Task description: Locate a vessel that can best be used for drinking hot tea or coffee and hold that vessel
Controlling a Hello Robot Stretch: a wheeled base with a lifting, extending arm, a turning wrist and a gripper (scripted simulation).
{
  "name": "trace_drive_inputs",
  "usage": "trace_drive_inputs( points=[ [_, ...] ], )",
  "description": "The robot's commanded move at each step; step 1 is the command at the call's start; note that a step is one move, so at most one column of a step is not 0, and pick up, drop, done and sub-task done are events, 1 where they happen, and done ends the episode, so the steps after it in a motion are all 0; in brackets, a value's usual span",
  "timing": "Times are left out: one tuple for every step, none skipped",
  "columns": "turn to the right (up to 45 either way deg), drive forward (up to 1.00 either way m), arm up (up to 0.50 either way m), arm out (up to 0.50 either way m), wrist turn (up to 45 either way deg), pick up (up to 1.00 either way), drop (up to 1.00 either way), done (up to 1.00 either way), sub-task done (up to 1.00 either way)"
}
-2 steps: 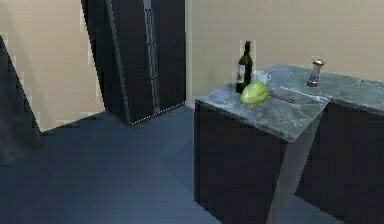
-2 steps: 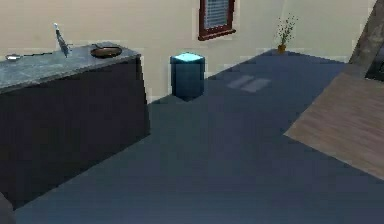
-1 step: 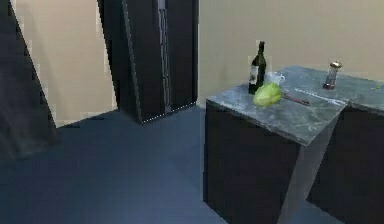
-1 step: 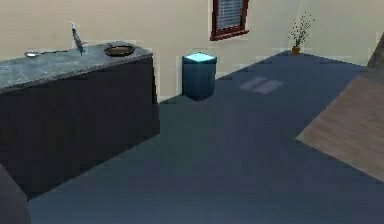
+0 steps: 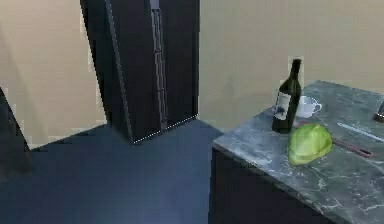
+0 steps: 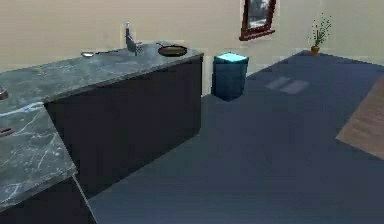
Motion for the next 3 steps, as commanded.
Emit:
trace_drive_inputs(
  points=[
    [-45.0, 0.0, 0.0, 0.0, 0.0, 0.0, 0.0, 0.0, 0.0],
    [-15.0, 0.0, 0.0, 0.0, 0.0, 0.0, 0.0, 0.0, 0.0],
    [45.0, 0.0, 0.0, 0.0, 0.0, 0.0, 0.0, 0.0, 0.0]
  ],
)
